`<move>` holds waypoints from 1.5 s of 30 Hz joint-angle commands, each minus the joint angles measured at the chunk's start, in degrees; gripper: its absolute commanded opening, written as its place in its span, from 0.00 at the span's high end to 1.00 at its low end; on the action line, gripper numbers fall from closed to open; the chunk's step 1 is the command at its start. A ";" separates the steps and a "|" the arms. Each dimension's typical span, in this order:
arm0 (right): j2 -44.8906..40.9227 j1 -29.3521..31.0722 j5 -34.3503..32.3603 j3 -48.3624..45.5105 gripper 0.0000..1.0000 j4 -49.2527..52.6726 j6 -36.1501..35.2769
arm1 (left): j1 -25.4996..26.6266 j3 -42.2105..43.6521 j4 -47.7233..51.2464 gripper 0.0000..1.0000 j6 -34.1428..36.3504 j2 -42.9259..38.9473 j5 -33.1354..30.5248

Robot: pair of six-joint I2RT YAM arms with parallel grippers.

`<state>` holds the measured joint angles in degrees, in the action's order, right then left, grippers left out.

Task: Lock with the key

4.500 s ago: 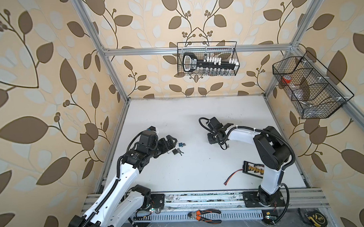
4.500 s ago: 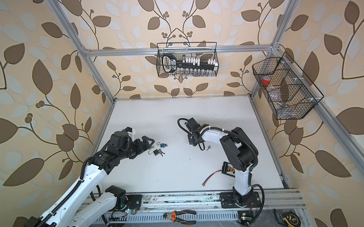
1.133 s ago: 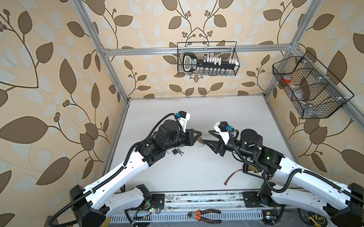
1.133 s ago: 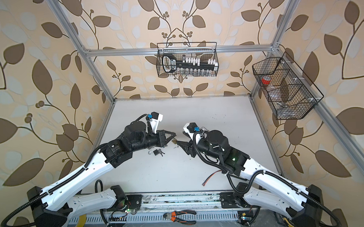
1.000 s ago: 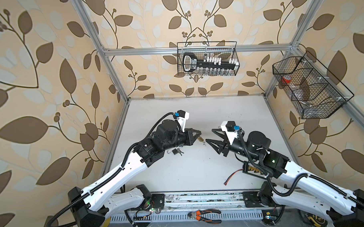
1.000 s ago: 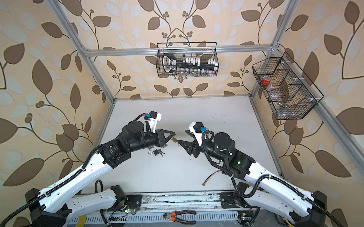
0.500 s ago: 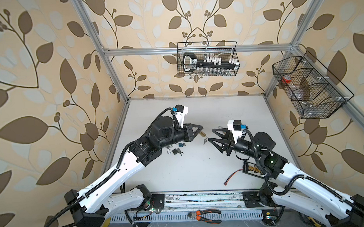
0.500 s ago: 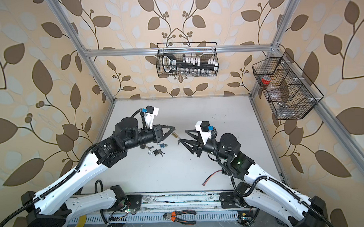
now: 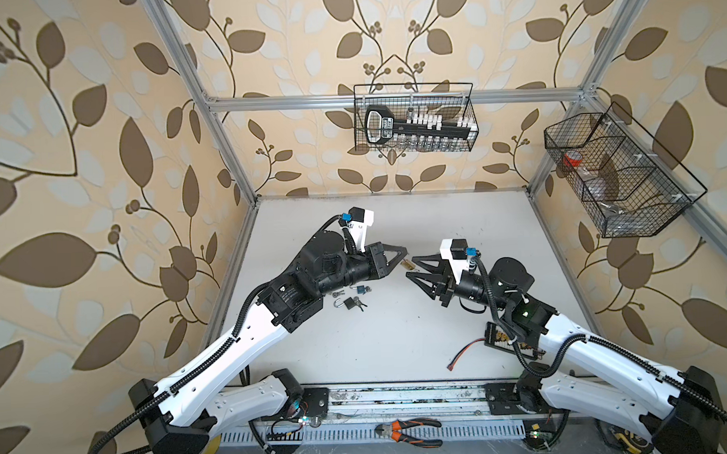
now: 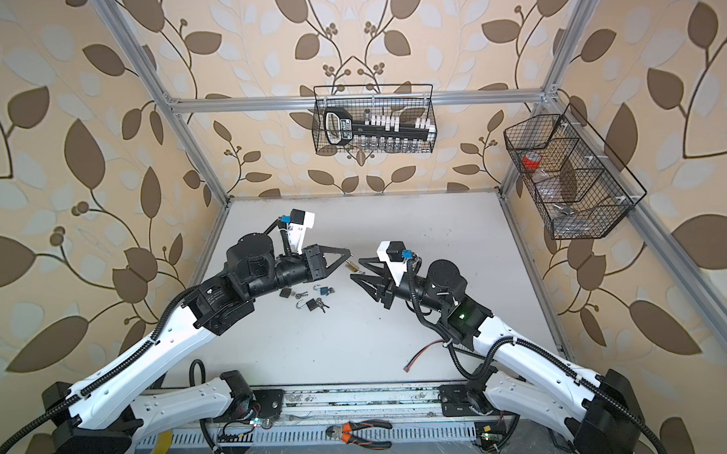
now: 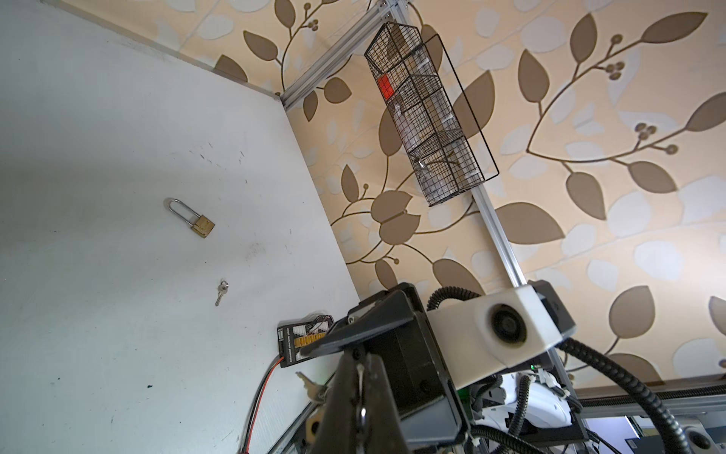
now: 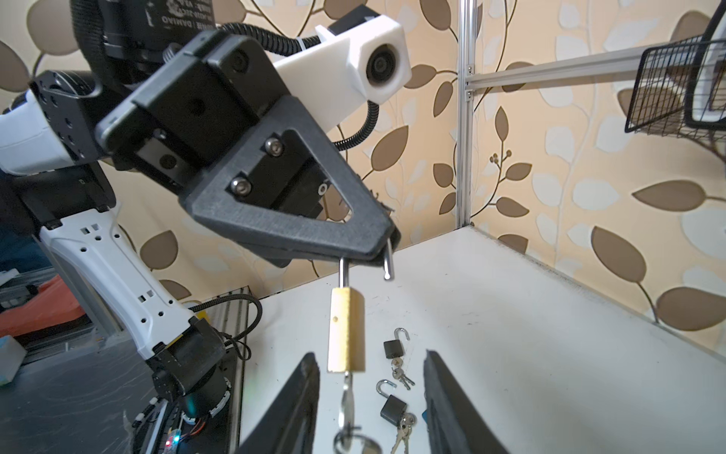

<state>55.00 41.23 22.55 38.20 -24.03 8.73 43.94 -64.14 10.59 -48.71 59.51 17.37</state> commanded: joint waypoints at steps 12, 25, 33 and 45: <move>1.15 0.82 2.41 2.93 0.75 -3.37 0.39 | 0.31 0.18 -4.35 1.00 -2.25 -0.62 1.63; -0.50 0.97 1.36 3.84 1.00 -0.48 1.55 | 0.29 1.43 -2.80 0.68 -1.12 -1.93 -0.72; -3.12 1.00 -3.03 4.07 1.00 6.73 1.38 | 0.32 -1.00 5.08 0.22 5.68 -3.12 -6.54; -1.22 -2.98 -1.33 5.52 1.00 20.60 2.08 | 0.22 -7.01 14.16 0.01 15.70 0.61 -8.69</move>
<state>53.08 39.90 19.07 41.39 -7.35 10.24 43.92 -68.79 23.00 -36.69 58.89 9.80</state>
